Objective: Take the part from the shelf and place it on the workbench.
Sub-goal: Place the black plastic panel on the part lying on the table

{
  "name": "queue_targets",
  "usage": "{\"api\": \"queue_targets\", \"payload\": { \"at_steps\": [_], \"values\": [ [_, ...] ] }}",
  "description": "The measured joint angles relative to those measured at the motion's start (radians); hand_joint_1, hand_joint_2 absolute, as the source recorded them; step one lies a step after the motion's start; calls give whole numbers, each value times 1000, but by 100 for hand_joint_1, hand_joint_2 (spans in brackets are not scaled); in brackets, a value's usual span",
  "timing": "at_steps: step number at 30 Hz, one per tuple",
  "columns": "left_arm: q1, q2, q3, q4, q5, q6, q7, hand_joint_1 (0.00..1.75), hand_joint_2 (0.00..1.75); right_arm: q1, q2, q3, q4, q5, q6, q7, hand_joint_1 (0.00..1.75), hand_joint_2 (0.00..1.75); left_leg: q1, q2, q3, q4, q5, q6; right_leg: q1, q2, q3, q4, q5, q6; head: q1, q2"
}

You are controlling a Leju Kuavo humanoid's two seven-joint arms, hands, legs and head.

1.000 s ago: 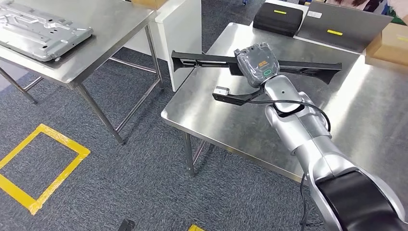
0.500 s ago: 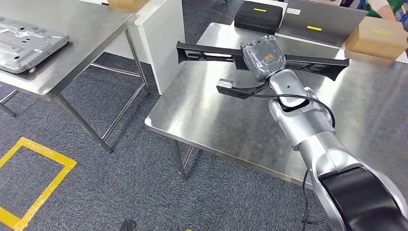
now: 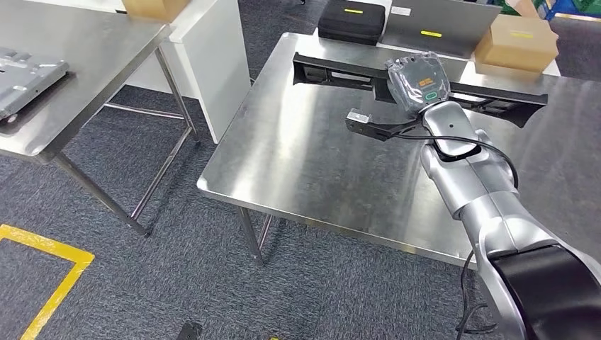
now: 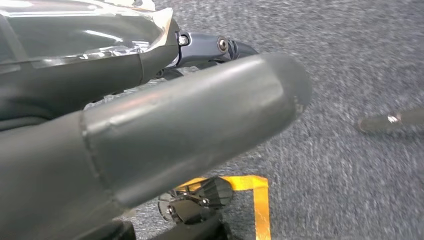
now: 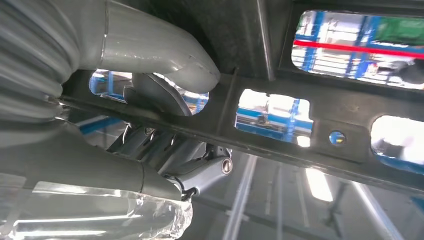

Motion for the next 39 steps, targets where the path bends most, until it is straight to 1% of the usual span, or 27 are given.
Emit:
{"api": "queue_targets", "payload": {
  "at_steps": [1,2,3,4,5,6,7,8,9,10,11,12,13,14,15,16,18,19,22,26,34,35,37,38,39],
  "values": [
    [0,0,0,0,0,0,-2,0,0,-2,0,-1,2,1,0,1,175,175,-1,9,2,1,-4,-4,2,11,2,-1,1,-7,0,0],
    [0,0,1,0,0,-1,-2,0,0,-2,0,-2,4,2,-1,1,175,175,1,16,4,2,-7,-8,-1,24,1,-1,3,-13,0,0],
    [0,0,2,0,0,-2,-1,0,0,-4,-2,-4,6,2,-1,1,175,175,5,11,4,7,-13,-13,-4,34,3,-2,5,-18,0,0],
    [-1,0,3,0,0,-4,3,0,0,-5,-3,-5,7,2,-1,2,175,175,8,-1,-2,25,-28,-19,-6,45,3,-3,7,-23,0,0],
    [0,1,4,0,0,-6,8,0,0,-6,-2,-6,8,2,-1,2,175,175,12,-20,-18,64,-54,-26,-9,54,4,-3,9,-29,-1,0],
    [0,1,6,0,0,-8,12,0,0,-7,0,-6,9,2,-1,3,175,175,14,-39,-43,121,-88,-31,-10,62,5,-3,10,-32,-1,0],
    [0,1,7,0,0,-9,17,0,0,-8,2,-6,10,3,-1,3,175,175,14,-49,-75,190,-122,-34,-9,70,5,-3,10,-35,-1,0],
    [0,1,8,0,0,-11,20,0,0,-7,4,-6,13,4,-1,3,175,175,15,-53,-105,251,-145,-36,-8,78,5,-3,10,-36,-1,0],
    [0,1,9,0,0,-12,23,0,0,-6,5,-6,16,5,-1,4,175,175,15,-54,-125,286,-152,-35,-7,86,5,-3,10,-36,-1,0],
    [0,1,10,0,0,-14,27,0,0,-5,5,-6,20,7,-1,4,175,175,15,-55,-128,283,-138,-31,-7,93,6,-3,10,-36,-1,0],
    [0,1,11,0,0,-17,29,0,0,-4,5,-6,23,9,-2,4,175,175,15,-56,-111,243,-109,-26,-6,100,7,-3,10,-36,-1,0],
    [0,2,12,0,0,-20,31,0,0,-4,4,-7,27,11,-2,4,175,175,14,-60,-80,176,-72,-19,-6,105,8,-3,10,-36,-1,0],
    [-1,3,12,0,0,-23,33,0,0,-5,3,-8,30,11,-1,4,175,175,12,-65,-45,105,-42,-11,-4,110,8,-2,10,-36,-1,0],
    [-2,4,12,0,-1,-25,33,0,0,-5,2,-10,34,11,-1,4,175,175,11,-69,-19,52,-21,-5,-1,113,7,-2,9,-34,0,0],
    [-2,5,13,0,-2,-26,34,0,0,-5,0,-11,38,11,-1,4,175,175,9,-72,-2,19,-11,-2,1,114,6,-1,8,-34,0,0],
    [-3,6,13,0,-4,-26,35,0,0,-6,-2,-12,44,11,-1,4,175,175,7,-72,3,7,-10,-4,7,115,5,1,6,-33,1,0],
    [-3,6,13,0,-7,-26,37,0,0,-6,-7,-16,55,10,-2,4,175,175,4,-72,2,5,-7,-10,9,113,5,2,3,-33,1,0],
    [-3,6,14,0,-7,-27,39,0,0,-7,-9,-19,63,9,-3,2,175,175,1,-72,1,5,-6,-10,10,112,5,2,3,-32,1,0],
    [-2,8,15,0,-7,-33,47,0,0,-9,-15,-30,84,2,-10,-9,175,175,-6,-76,0,5,-4,-4,9,107,5,-1,4,-29,1,0],
    [-2,8,22,0,-7,-35,60,0,0,-10,-20,-36,106,-3,-20,-23,175,175,-8,-78,-2,5,-3,2,7,104,6,-6,7,-24,1,0],
    [-2,9,30,0,-7,-49,65,0,0,-12,-15,-40,135,6,-31,-34,175,175,-9,-78,-4,5,-1,6,4,104,6,-8,9,-21,1,0],
    [-2,9,30,0,-7,-55,65,0,0,-12,-15,-40,138,7,-31,-34,175,175,-11,-78,-4,4,-2,10,3,103,8,-5,14,-16,1,0],
    [-2,9,31,0,-8,-65,66,0,0,-12,-17,-42,142,11,-32,-34,175,175,-7,-77,7,-10,-3,33,4,101,7,2,23,-3,0,0],
    [-2,9,31,0,-8,-67,66,0,0,-13,-19,-44,143,12,-33,-35,175,175,-5,-75,17,-21,-2,45,4,94,3,12,24,3,2,0],
    [-2,9,31,0,-10,-68,66,0,0,-16,-21,-46,143,13,-35,-35,175,175,0,-72,27,-31,1,52,4,87,-9,35,12,1,3,0]
  ]
}}
